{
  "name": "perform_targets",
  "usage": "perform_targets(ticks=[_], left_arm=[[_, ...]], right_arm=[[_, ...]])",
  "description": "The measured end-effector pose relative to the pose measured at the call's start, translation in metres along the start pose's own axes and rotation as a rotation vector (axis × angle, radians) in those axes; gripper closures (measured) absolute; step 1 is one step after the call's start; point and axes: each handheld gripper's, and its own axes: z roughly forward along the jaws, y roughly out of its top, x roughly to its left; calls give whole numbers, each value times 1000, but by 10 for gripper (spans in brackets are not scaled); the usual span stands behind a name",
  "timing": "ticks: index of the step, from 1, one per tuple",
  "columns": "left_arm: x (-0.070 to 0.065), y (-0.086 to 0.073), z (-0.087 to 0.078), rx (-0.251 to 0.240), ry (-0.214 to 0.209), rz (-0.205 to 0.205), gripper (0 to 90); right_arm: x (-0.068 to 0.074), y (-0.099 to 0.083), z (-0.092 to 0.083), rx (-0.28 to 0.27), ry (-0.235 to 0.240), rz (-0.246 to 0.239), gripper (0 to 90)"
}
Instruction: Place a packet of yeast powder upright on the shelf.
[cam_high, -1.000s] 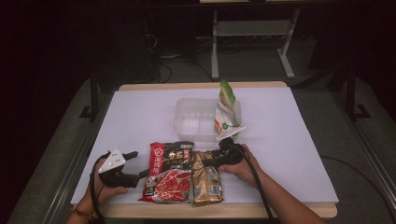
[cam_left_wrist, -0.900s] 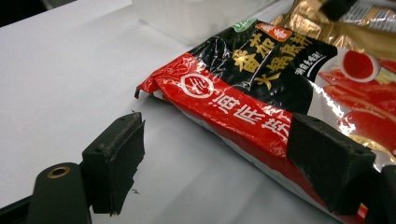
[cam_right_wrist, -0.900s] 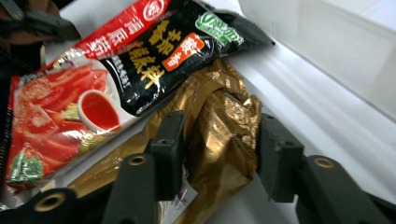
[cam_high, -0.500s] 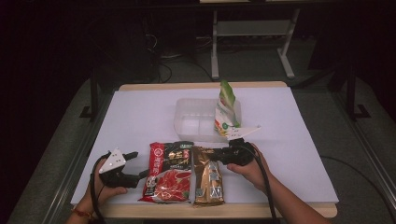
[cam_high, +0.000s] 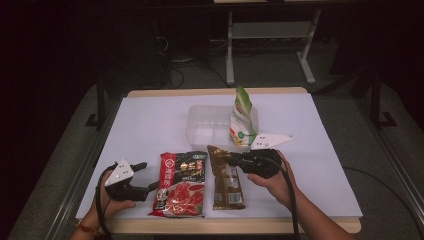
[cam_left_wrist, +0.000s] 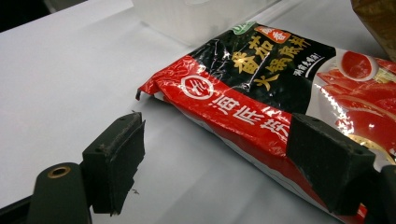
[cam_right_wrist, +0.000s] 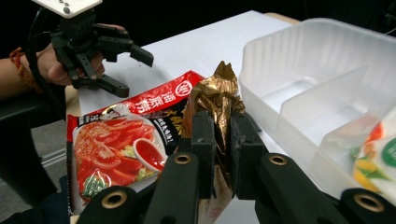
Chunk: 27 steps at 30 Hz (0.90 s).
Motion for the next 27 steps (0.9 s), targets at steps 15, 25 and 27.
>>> perform_targets(ticks=[15, 25, 27], left_arm=[[0, 1, -2, -19, 1, -16, 190], [1, 1, -2, -19, -7, -24, 191], [1, 1, -1, -18, -7, -22, 191]], right_arm=[[5, 15, -12, -116, -109, -14, 834], [6, 39, -2, -182, -264, -46, 839], [5, 44, 2, -180, -282, -57, 840]])
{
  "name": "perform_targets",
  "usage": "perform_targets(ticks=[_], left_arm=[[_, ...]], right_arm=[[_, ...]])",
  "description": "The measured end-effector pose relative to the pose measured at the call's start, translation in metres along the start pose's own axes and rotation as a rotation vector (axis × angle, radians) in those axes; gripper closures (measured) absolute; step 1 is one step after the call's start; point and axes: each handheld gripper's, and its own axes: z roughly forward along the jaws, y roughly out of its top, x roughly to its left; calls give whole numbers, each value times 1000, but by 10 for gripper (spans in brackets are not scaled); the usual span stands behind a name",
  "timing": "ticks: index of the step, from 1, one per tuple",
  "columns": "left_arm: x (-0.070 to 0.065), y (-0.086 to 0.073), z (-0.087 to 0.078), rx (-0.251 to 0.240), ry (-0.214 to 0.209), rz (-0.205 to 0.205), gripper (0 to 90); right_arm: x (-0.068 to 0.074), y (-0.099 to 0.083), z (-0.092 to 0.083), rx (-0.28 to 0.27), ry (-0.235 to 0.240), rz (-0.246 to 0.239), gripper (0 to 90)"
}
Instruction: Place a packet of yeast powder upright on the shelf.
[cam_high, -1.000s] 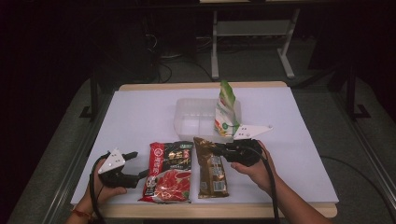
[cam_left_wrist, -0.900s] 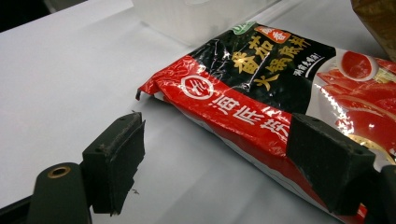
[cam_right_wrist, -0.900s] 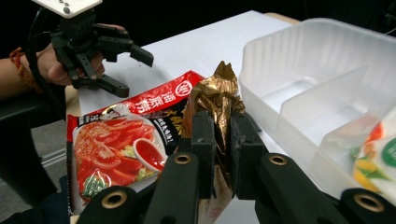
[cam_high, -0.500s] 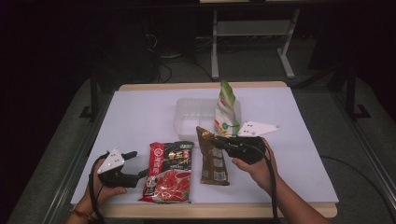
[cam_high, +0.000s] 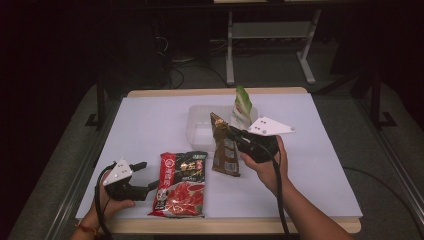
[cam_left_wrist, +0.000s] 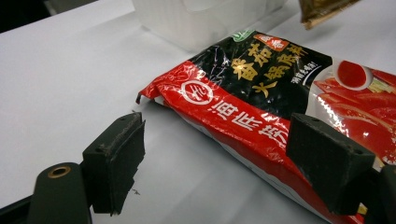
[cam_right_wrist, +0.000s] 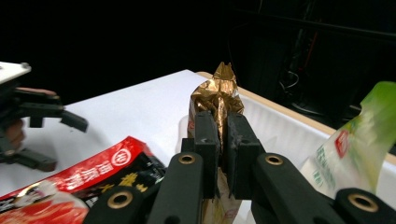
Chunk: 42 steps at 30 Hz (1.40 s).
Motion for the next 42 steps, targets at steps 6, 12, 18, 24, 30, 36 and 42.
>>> perform_targets(ticks=[6, 12, 18, 24, 30, 36, 42], left_arm=[[0, 0, 0, 0, -5, -4, 191], [-1, 0, 0, 5, -6, 6, 192], [0, -1, 0, 10, -6, 3, 193], [-1, -1, 0, 11, -11, 5, 193], [-1, -1, 1, 14, -15, 6, 193], [1, -1, -1, -7, -21, -13, 195], [1, -1, -2, -2, -20, -1, 195]], right_arm=[[-5, 11, 11, -21, -50, -7, 840], [-14, 17, 24, -21, -105, -2, 840], [-18, 23, 37, -5, -158, -14, 840], [-21, 36, 44, -15, -220, -34, 841], [-22, 45, 52, -18, -259, -49, 842], [-22, 52, 57, -18, -308, -73, 845], [-23, 57, 56, -36, -330, -91, 845]])
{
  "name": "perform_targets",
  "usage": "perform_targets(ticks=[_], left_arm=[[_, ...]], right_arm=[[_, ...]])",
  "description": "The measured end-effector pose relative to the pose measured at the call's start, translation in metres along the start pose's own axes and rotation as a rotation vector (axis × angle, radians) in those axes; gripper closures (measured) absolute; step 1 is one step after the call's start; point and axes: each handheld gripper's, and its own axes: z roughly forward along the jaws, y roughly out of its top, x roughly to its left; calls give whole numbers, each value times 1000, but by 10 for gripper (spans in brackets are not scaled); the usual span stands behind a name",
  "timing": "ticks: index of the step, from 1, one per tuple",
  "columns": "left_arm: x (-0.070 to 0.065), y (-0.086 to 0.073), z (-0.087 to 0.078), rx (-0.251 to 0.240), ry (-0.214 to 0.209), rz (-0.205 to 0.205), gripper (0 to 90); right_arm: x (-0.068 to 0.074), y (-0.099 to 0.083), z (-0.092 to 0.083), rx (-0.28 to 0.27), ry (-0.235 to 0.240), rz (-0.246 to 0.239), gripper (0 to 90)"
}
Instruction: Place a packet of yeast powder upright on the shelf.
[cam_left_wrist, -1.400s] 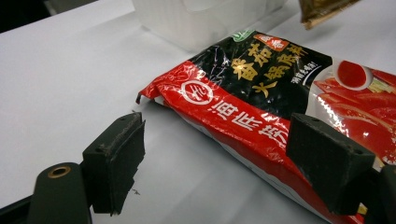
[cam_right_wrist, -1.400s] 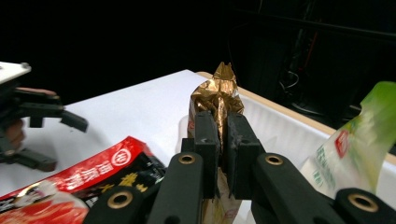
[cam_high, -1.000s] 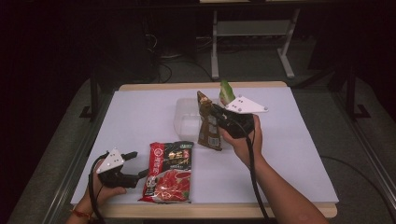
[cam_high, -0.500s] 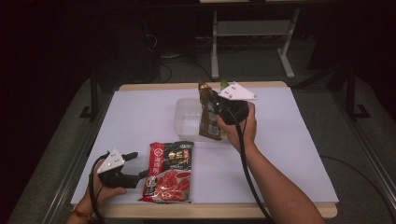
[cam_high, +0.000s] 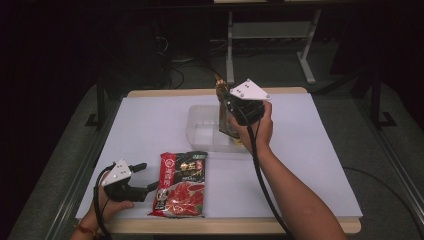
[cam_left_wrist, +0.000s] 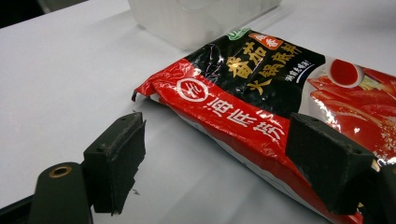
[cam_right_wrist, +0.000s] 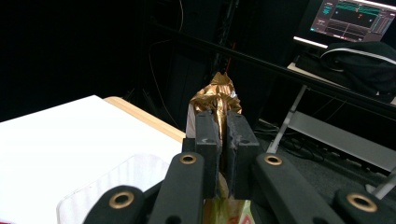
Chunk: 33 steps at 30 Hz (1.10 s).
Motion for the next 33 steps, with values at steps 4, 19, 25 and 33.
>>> perform_targets(ticks=[4, 19, 25, 33], left_arm=[[-1, 0, 3, 16, -6, 6, 195], [1, -2, 4, 24, -10, 9, 195], [0, -2, 4, 25, -12, 10, 195], [0, -2, 4, 26, -12, 10, 195]], right_arm=[[8, -5, 12, 14, -17, -36, 845], [19, -18, 41, 24, -73, -9, 846], [23, -25, 45, 37, -63, 6, 845], [29, -26, 50, 45, -48, -2, 843]])
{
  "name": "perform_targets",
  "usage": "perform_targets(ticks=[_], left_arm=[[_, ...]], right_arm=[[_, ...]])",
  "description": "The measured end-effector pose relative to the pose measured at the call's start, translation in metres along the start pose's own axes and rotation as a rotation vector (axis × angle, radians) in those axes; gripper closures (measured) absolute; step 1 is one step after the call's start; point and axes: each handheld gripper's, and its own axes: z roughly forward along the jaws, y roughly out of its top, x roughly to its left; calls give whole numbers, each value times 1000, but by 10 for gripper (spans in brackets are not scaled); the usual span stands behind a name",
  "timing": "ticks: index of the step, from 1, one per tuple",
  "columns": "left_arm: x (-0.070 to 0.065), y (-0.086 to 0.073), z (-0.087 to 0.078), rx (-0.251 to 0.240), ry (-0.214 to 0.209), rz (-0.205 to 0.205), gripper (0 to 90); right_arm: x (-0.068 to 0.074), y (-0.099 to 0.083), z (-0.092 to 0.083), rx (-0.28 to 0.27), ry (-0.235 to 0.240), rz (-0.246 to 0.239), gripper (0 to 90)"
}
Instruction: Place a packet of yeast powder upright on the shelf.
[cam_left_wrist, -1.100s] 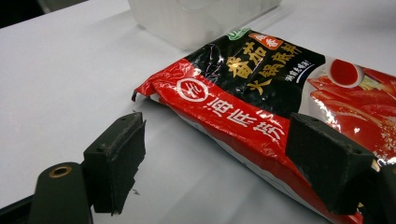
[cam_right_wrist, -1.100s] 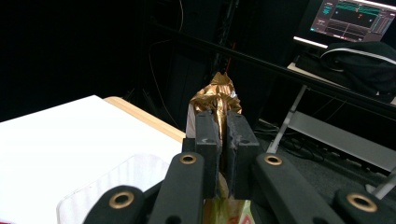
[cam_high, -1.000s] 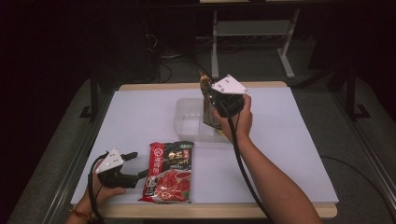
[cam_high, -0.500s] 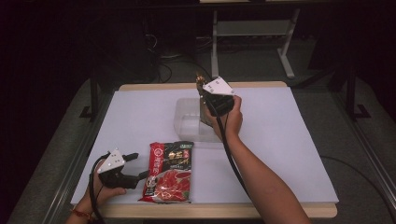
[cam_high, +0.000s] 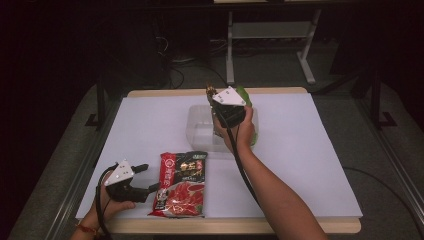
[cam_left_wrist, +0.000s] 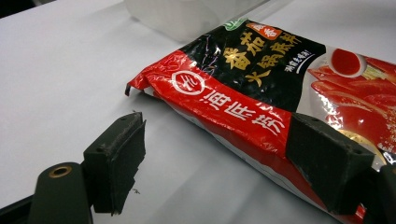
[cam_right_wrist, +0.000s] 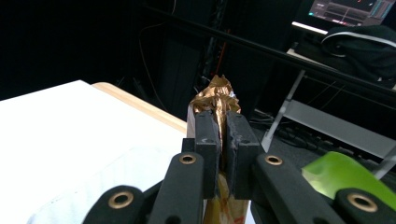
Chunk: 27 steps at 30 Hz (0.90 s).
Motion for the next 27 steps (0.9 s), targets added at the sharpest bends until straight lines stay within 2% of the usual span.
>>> perform_targets(ticks=[3, 11, 13, 17, 21, 25, 27], left_arm=[[0, 0, -1, -2, 3, 0, 195], [2, -2, -1, -3, 2, -3, 195], [2, -2, -2, -4, 0, -1, 195], [2, -1, -1, -2, -3, -1, 195], [1, -1, -1, 1, 0, 4, 195], [0, 0, -1, 1, 1, 5, 195], [0, 0, -1, -2, -2, 5, 195]], right_arm=[[4, 3, 6, 16, 16, -12, 842], [0, 8, 15, 22, 40, 51, 844], [-1, 7, 15, 27, 47, 53, 843], [0, 2, 8, 34, 70, 52, 839], [1, -6, 1, 46, 118, 38, 832], [0, -10, -11, 32, 133, 33, 830], [-2, -11, -16, 28, 152, 46, 829]])
